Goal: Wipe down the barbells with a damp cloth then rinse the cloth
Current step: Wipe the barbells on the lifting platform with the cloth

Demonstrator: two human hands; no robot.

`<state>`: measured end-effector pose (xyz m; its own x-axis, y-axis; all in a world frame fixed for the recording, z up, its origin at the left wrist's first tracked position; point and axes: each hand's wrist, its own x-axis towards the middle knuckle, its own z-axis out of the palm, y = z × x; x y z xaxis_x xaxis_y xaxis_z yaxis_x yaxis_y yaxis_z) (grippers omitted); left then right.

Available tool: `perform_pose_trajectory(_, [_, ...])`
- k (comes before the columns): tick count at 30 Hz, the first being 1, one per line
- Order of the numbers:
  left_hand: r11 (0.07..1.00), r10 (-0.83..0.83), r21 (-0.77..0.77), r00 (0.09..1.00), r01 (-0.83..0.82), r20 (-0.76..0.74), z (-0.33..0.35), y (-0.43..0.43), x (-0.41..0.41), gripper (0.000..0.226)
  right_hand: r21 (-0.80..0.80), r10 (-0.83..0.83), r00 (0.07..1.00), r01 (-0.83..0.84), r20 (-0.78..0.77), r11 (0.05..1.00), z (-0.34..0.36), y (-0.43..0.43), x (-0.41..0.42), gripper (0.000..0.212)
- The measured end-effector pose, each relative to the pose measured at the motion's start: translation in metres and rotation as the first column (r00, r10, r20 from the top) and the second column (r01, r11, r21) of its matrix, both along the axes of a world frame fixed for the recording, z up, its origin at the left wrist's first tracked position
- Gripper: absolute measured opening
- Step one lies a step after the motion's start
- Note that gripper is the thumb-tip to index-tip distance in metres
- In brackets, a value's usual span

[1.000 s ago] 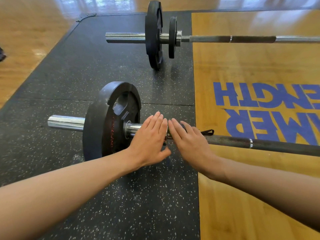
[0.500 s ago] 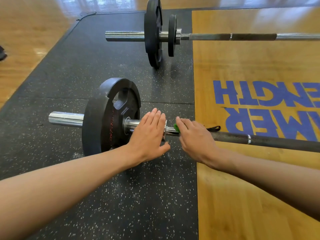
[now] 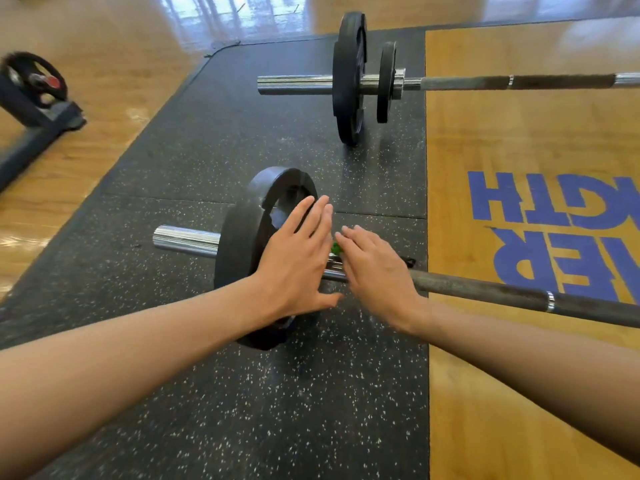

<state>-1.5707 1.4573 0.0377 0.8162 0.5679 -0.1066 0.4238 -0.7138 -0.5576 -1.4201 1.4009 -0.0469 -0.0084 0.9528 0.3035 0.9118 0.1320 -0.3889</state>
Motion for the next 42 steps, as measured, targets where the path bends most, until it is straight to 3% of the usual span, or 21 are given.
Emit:
perform_pose_trajectory(3, [0.997,-0.010,0.079,0.999,0.007,0.041,0.022,0.006,-0.002,0.105,-0.004,0.147,0.948,-0.152,0.283,0.988,-0.009,-0.020,0.009,0.051])
perform_pose_trajectory(5, [0.992,0.011,0.128,0.997,-0.021,0.073,0.035,0.012,-0.009,0.102,-0.025,0.193,0.915,-0.197,0.355,0.980,-0.016,-0.032,0.011,0.055])
perform_pose_trajectory(7, [0.988,0.075,0.127,0.991,-0.089,0.111,0.041,0.018,-0.017,0.096,-0.024,0.147,0.937,-0.147,0.316,0.989,-0.010,-0.030,0.006,0.054])
perform_pose_trajectory(10, [0.987,0.152,0.012,0.965,-0.158,0.214,0.040,0.022,-0.023,0.080,-0.097,-0.050,0.983,0.068,0.178,0.993,0.011,-0.004,-0.012,0.039])
perform_pose_trajectory(14, [0.989,0.148,-0.031,0.952,-0.145,0.268,0.039,0.022,-0.018,0.076,-0.478,-0.251,0.965,0.259,0.082,0.839,0.042,0.045,-0.010,0.030])
perform_pose_trajectory(15, [0.988,0.154,-0.042,0.948,-0.148,0.279,0.039,0.022,-0.018,0.074,-0.491,-0.268,0.959,0.279,0.095,0.825,0.041,0.048,-0.011,0.028])
perform_pose_trajectory(18, [0.987,0.160,-0.063,0.932,-0.148,0.324,0.037,0.021,-0.021,0.067,-0.322,-0.126,0.952,0.216,0.278,0.922,0.029,0.023,-0.018,0.027])
perform_pose_trajectory(21, [0.988,0.149,-0.099,0.913,-0.120,0.380,0.035,0.018,-0.024,0.056,-0.116,0.156,0.906,-0.119,0.394,0.986,0.003,-0.007,0.005,0.050])
perform_pose_trajectory(22, [0.988,0.142,-0.107,0.907,-0.108,0.397,0.034,0.017,-0.025,0.052,-0.107,0.169,0.900,-0.138,0.401,0.985,-0.001,-0.009,0.009,0.051])
perform_pose_trajectory(27, [0.988,0.121,-0.144,0.872,-0.059,0.473,0.032,0.019,-0.027,0.043,-0.327,-0.121,0.943,0.225,0.310,0.918,0.036,0.034,-0.034,0.025])
perform_pose_trajectory(29, [0.989,0.110,-0.140,0.863,-0.046,0.493,0.031,0.021,-0.026,0.042,-0.438,-0.132,0.965,0.223,0.228,0.871,0.046,0.057,-0.048,0.027])
perform_pose_trajectory(32, [0.991,0.094,-0.127,0.856,-0.034,0.508,0.028,0.023,-0.026,0.046,-0.356,-0.135,0.977,0.187,0.166,0.916,0.031,0.050,-0.070,0.027])
perform_pose_trajectory(34, [0.992,0.089,-0.122,0.861,-0.031,0.501,0.027,0.024,-0.026,0.050,-0.277,-0.020,0.971,0.088,0.239,0.957,0.014,0.024,-0.067,0.054])
perform_pose_trajectory(36, [0.993,0.095,-0.107,0.875,-0.050,0.475,0.028,0.025,-0.026,0.053,-0.147,0.098,0.911,-0.041,0.402,0.988,0.003,0.008,-0.040,0.064])
perform_pose_trajectory(39, [0.989,0.138,-0.112,0.871,-0.096,0.471,0.030,0.026,-0.023,0.058,-0.208,0.068,0.880,0.035,0.470,0.978,0.017,0.010,-0.021,0.043])
perform_pose_trajectory(42, [0.988,0.146,-0.116,0.871,-0.103,0.469,0.029,0.028,-0.020,0.060,-0.376,-0.109,0.945,0.226,0.307,0.899,0.042,0.039,-0.037,0.018])
